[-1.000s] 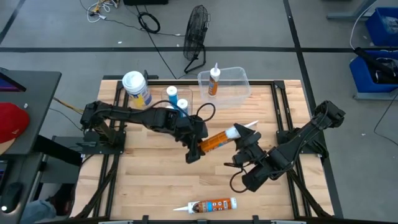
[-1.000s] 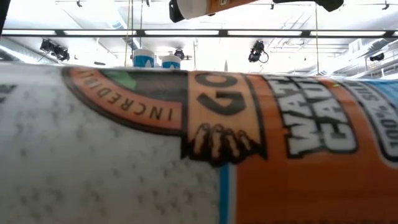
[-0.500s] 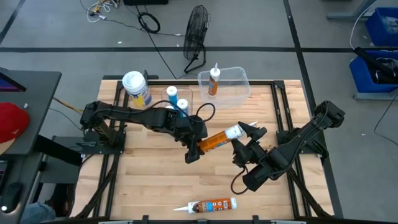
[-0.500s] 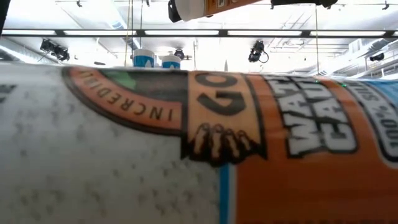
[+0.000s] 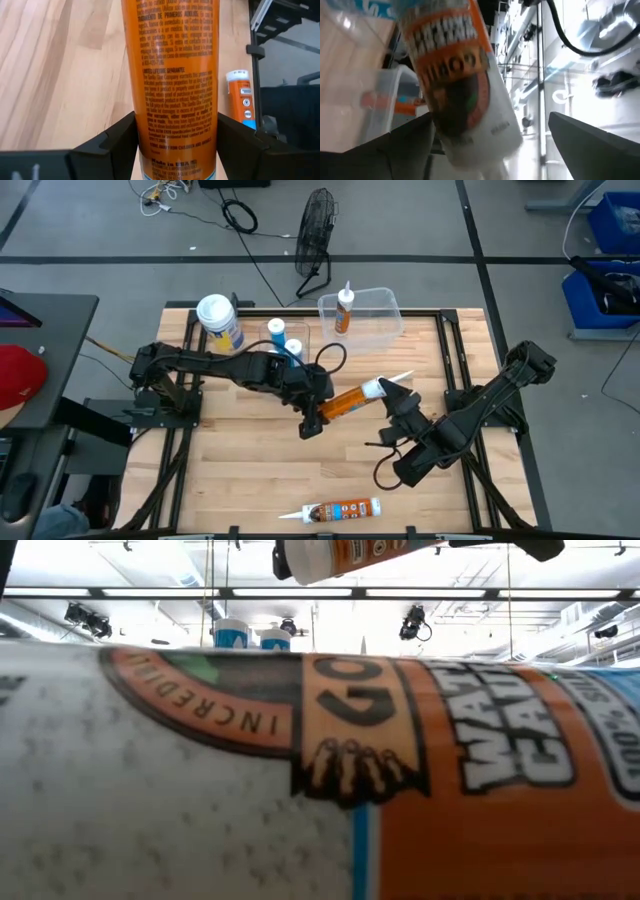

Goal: Pick & place silicon tubes, Sealant and Lysol wipes
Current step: Put the top orange sealant into the white bin

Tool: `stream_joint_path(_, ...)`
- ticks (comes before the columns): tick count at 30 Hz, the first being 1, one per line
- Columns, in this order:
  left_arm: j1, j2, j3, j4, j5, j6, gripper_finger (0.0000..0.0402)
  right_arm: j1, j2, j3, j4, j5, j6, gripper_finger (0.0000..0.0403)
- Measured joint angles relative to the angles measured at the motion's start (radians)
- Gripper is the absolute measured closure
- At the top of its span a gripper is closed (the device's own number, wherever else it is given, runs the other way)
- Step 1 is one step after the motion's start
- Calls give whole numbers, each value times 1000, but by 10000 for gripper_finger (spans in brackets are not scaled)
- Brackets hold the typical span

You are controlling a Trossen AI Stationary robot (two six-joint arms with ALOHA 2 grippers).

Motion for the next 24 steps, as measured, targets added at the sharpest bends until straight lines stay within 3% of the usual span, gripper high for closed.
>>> stream_joint_path(4, -2, 0, 0, -50, 1, -1, 170, 0, -4, 0, -78, -5, 0, 12)
stream_joint_path(9, -14, 0, 0, -65, 1, -1, 170, 0, -18, 0, -219, 5, 110, 12)
stream_joint_path(14, -16, 0, -1, -84, 5, -5, 170, -10, -48, 1, -372, 2, 305, 12)
stream_joint_path(21, -28, 0, -1, -88, -11, -3, 170, -58, -79, 2, -616, -94, 652, 12)
stream_joint_path(24, -30, 0, -1, -85, -32, -1, 170, -87, -97, 2, -605, -150, 757, 12)
